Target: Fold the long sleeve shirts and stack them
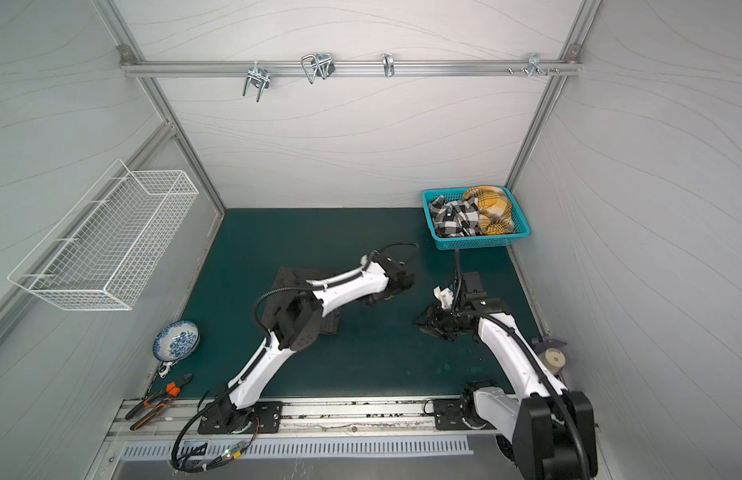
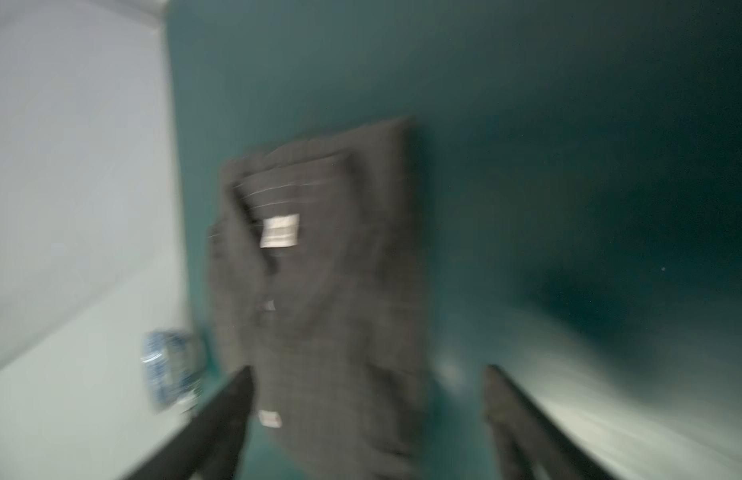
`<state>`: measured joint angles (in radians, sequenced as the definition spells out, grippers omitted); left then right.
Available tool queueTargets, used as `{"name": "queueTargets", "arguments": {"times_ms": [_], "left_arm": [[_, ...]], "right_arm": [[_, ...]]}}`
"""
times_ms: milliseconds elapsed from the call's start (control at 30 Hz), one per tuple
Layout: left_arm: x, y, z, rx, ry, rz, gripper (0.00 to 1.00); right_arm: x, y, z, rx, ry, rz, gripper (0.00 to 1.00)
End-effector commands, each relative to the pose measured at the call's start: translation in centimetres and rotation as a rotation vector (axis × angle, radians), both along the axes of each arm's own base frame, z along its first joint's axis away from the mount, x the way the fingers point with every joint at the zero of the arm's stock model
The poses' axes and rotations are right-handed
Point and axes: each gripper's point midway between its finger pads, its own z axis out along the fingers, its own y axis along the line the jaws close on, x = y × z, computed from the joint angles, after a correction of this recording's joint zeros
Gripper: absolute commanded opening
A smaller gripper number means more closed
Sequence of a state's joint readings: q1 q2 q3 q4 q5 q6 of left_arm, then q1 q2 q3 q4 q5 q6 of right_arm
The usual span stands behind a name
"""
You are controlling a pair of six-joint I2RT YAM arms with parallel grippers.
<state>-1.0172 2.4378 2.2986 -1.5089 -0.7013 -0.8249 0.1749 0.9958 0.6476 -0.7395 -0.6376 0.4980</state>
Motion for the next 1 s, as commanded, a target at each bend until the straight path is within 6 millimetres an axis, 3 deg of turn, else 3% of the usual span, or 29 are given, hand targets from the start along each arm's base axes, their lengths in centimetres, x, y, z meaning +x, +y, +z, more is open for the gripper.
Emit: {"name": "queueTargets", "arguments": {"times_ms": [0, 67, 133, 267, 333, 400, 600, 667, 800, 967], "left_arm": [[-1.1, 1.3, 6.8, -0.146, 0.027, 0.049, 0.99], [-1.0, 3.1, 8.5, -0.263, 0.043, 0.073, 0.99], [-0.9, 6.7, 8.9, -0.371, 0.049, 0.119, 0.96], [-1.3, 16.2, 5.4, -0.599, 0.112, 0.313, 0.63], [-1.9, 19.8, 3.3, -0.658, 0.137, 0.383, 0.51], [-2.6, 21.6, 1.5, -0.712, 0.179, 0.424, 0.41], [-2.9, 21.2, -3.7, -0.738, 0.310, 0.451, 0.27], [-3.0, 20.8, -4.7, -0.754, 0.331, 0.464, 0.24], [-2.8, 20.2, -4.9, -0.811, 0.305, 0.481, 0.25], [-2.8, 19.5, -5.2, -0.856, 0.315, 0.481, 0.24]], "right_arm": [[-1.5, -0.2, 1.5, 0.014, -0.014, 0.007, 0.40], [-1.5, -0.1, 2.1, 0.008, -0.025, 0.007, 0.42], [-1.2, 0.6, 2.2, -0.020, -0.024, 0.032, 0.42], [-0.1, 4.6, 2.5, -0.117, -0.050, 0.168, 0.40], [0.9, 7.3, 2.5, -0.169, -0.072, 0.237, 0.41], [2.4, 10.2, 2.1, -0.219, -0.078, 0.299, 0.41], [6.1, 17.5, -1.0, -0.308, -0.077, 0.402, 0.39], [7.0, 19.1, -2.2, -0.341, -0.077, 0.414, 0.40], [8.1, 20.7, -4.3, -0.371, -0.055, 0.414, 0.39], [8.2, 22.9, -5.8, -0.315, -0.015, 0.432, 0.38]]}}
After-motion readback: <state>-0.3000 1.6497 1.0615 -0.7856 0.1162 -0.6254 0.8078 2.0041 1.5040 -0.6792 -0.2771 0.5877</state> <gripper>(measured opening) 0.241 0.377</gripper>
